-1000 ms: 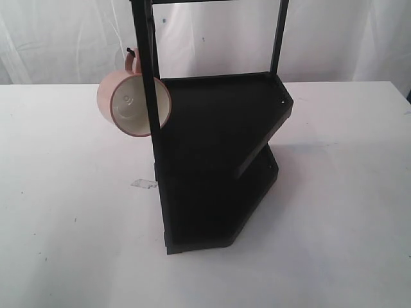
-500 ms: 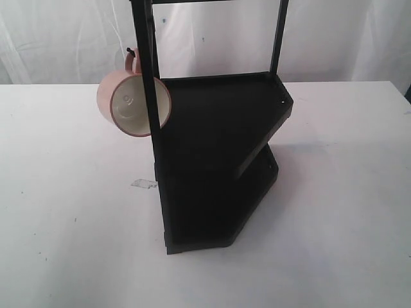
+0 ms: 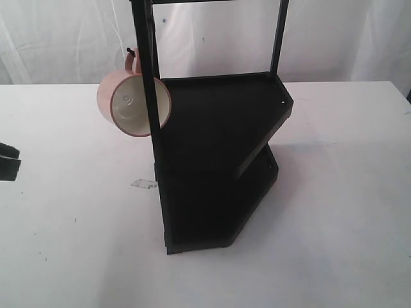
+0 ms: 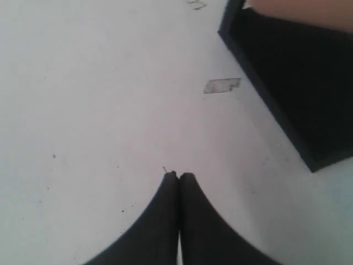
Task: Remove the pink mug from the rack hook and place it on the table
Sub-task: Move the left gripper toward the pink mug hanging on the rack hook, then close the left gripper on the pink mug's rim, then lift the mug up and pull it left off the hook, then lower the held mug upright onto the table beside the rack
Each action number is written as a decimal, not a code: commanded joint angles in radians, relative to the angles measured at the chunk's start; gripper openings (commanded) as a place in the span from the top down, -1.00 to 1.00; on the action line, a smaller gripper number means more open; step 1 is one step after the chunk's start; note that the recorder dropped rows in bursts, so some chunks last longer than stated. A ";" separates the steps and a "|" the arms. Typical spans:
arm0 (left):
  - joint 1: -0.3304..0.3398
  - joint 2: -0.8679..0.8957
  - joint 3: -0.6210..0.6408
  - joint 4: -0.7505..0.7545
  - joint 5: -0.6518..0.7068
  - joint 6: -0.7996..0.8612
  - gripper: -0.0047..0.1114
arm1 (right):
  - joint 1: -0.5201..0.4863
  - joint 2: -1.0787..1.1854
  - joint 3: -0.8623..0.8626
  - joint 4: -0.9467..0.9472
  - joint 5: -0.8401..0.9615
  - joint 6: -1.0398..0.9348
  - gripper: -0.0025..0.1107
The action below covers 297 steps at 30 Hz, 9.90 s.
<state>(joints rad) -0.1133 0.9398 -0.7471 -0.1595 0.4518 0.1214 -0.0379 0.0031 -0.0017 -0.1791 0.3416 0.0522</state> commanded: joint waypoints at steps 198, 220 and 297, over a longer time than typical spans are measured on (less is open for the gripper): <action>-0.098 0.137 -0.253 0.443 0.227 -0.175 0.92 | -0.004 -0.003 0.002 -0.002 -0.005 -0.017 0.96; -0.098 0.426 -0.255 0.015 0.356 0.082 0.92 | -0.004 -0.003 0.002 -0.002 -0.005 -0.017 0.96; -0.098 0.782 -0.441 -0.103 0.301 0.168 0.92 | -0.004 -0.003 0.002 -0.002 -0.005 -0.013 0.96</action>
<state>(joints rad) -0.2096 1.7219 -1.1861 -0.2193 0.7386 0.2860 -0.0379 0.0031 -0.0017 -0.1791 0.3416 0.0419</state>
